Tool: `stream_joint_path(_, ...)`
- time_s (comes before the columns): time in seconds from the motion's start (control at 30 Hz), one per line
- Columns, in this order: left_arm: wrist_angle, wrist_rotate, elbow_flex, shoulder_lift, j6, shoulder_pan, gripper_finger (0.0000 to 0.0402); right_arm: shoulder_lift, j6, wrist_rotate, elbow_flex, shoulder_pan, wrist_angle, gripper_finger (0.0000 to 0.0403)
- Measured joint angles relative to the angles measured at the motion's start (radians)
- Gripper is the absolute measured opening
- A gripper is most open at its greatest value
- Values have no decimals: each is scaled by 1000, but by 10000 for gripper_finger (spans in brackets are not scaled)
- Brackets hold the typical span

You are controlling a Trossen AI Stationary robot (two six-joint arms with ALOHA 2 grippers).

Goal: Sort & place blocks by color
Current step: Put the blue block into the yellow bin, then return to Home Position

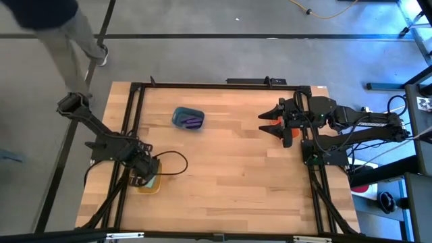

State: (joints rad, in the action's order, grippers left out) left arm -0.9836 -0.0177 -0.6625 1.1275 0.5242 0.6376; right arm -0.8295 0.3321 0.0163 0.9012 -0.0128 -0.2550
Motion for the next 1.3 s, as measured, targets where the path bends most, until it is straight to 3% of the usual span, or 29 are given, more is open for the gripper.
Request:
stream_joint_path(0.7,10,-2,33,0,-3,0,153,0,7,4,0,0,0,250)
stream_joint_path(0.87,4,-49,22,0,-4,-1,154,0,7,4,0,0,0,250)
stream_joint_path(1.13,-106,-153,-154,-18,39,-42,152,0,5,4,0,0,0,250)
stream_joint_path(1.23,-103,-91,-275,-52,46,-76,151,0,3,4,0,0,0,250)
stream_joint_path(1.3,-93,29,-368,-67,29,-107,151,0,3,4,0,0,0,250)
